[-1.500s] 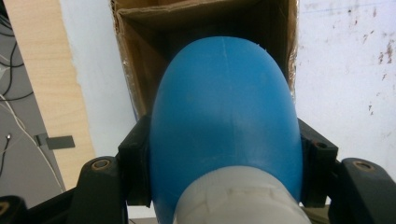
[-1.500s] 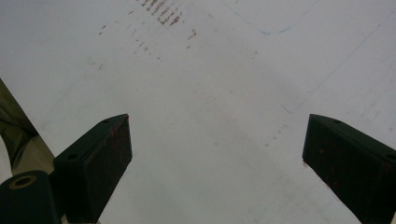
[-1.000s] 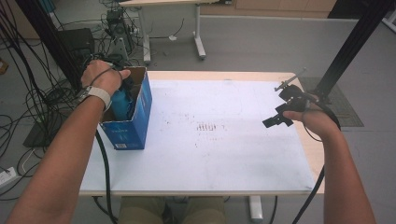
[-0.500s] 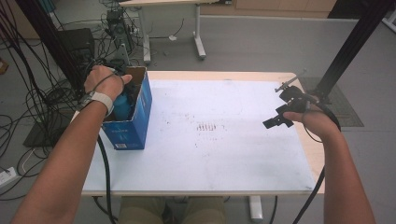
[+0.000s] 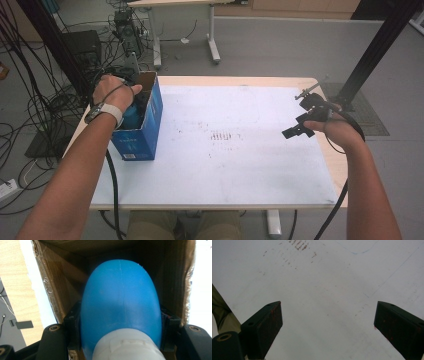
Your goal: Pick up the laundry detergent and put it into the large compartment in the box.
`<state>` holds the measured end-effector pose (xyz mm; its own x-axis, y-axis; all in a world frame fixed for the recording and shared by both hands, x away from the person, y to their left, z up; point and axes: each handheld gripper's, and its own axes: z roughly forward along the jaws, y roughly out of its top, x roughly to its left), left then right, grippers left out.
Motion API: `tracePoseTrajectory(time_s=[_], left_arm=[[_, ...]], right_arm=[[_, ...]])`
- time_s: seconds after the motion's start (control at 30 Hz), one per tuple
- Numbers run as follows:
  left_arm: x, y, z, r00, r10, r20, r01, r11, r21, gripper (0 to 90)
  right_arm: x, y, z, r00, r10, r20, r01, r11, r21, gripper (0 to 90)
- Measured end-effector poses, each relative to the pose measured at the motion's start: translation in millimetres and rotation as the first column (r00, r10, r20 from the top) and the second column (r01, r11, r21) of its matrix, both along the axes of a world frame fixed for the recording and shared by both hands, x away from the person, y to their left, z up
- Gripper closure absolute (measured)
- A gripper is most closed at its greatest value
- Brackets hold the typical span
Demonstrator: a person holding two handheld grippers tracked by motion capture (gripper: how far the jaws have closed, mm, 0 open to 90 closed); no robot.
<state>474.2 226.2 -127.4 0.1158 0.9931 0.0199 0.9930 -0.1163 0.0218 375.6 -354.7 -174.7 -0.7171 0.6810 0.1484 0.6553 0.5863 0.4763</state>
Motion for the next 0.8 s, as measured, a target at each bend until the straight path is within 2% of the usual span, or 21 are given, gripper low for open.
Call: tracePoseTrajectory(time_s=[0.33,0.8], left_arm=[[2.5,0.2,-10.3,0.9999,-0.009,-0.014,0.009,1.0,-0.003,37.5],[3.9,1.6,-11.1,0.9998,-0.012,-0.016,0.012,0.9999,-0.005,37.5]], right_arm=[[0.4,0.4,-0.4,1.0,0.0,-0.003,0.0,1.0,-0.002,8.0],[-0.8,-1.1,-1.7,1.0,-0.007,-0.002,0.007,1.0,0.001,8.0]])
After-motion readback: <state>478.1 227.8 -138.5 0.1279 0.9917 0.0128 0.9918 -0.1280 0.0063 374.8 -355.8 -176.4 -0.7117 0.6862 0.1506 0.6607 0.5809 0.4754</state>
